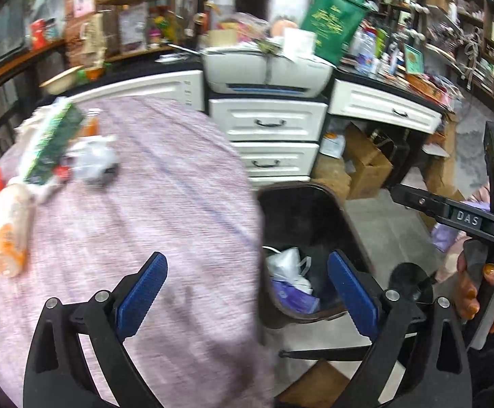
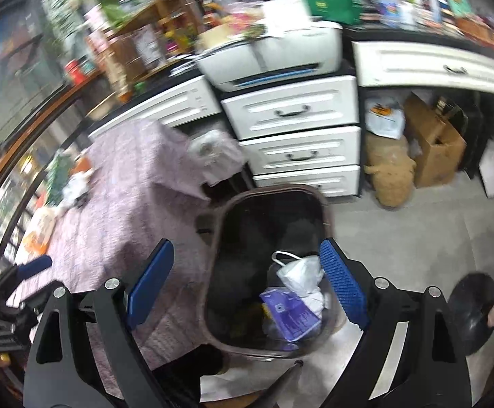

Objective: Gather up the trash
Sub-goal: 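Move both grippers back from the bin to the table, then grasp the orange-labelled drink bottle with the left gripper, then hold the bottle in the left gripper while the right gripper grasps the clear plastic bag, then carry the clear bag over the black bin and open the right gripper, then lower the drink bottle into the bin and open the left gripper, then move both grippers back from the bin to the table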

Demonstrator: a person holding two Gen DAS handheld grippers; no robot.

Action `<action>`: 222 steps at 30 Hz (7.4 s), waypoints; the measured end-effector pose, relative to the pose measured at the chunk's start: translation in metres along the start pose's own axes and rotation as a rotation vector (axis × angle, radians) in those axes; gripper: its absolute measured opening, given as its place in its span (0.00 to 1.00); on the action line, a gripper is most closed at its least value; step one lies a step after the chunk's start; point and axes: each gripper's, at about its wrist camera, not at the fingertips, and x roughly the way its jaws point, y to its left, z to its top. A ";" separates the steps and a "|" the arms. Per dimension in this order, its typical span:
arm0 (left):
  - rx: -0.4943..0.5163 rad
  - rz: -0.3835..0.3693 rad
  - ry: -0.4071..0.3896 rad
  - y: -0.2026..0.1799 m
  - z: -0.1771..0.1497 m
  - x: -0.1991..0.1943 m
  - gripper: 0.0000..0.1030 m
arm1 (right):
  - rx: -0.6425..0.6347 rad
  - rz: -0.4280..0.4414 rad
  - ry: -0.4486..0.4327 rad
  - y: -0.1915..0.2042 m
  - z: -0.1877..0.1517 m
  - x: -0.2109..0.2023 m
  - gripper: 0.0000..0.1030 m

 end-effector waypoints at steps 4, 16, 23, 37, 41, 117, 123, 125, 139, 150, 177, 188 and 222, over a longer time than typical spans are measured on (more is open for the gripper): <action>-0.046 0.063 -0.027 0.035 -0.007 -0.020 0.93 | -0.128 0.051 0.018 0.048 0.006 0.008 0.84; -0.222 0.293 -0.080 0.152 -0.025 -0.063 0.95 | -0.365 0.151 0.083 0.161 0.006 0.042 0.84; -0.298 0.288 0.025 0.219 -0.009 -0.042 0.95 | -0.414 0.173 0.109 0.195 0.006 0.056 0.84; -0.349 0.251 0.251 0.273 0.020 0.031 0.86 | -0.437 0.155 0.140 0.210 0.006 0.075 0.84; -0.363 0.239 0.268 0.274 0.012 0.035 0.68 | -0.452 0.161 0.130 0.219 0.010 0.079 0.84; -0.272 0.079 -0.094 0.126 -0.013 -0.060 0.59 | -0.407 0.130 0.039 0.161 0.018 0.052 0.17; -0.228 0.013 -0.091 0.084 0.000 -0.043 0.59 | -0.303 0.031 0.038 0.093 0.009 0.046 0.17; -0.210 -0.006 -0.086 0.070 0.004 -0.037 0.59 | -0.257 0.003 0.057 0.068 0.006 0.050 0.17; -0.106 -0.093 -0.039 -0.011 0.025 0.006 0.59 | -0.044 -0.141 0.224 -0.048 -0.037 0.109 0.17; -0.057 -0.135 0.029 -0.047 0.025 0.042 0.59 | 0.034 -0.188 0.245 -0.075 -0.061 0.131 0.58; 0.098 -0.203 0.288 -0.130 0.013 0.148 0.59 | 0.209 -0.293 -0.128 -0.122 -0.043 -0.010 0.74; 0.058 -0.170 0.396 -0.127 0.001 0.191 0.59 | 0.226 -0.289 -0.118 -0.128 -0.048 -0.010 0.74; 0.029 -0.136 0.060 -0.048 0.031 0.048 0.91 | 0.065 -0.135 -0.079 -0.061 -0.020 0.005 0.74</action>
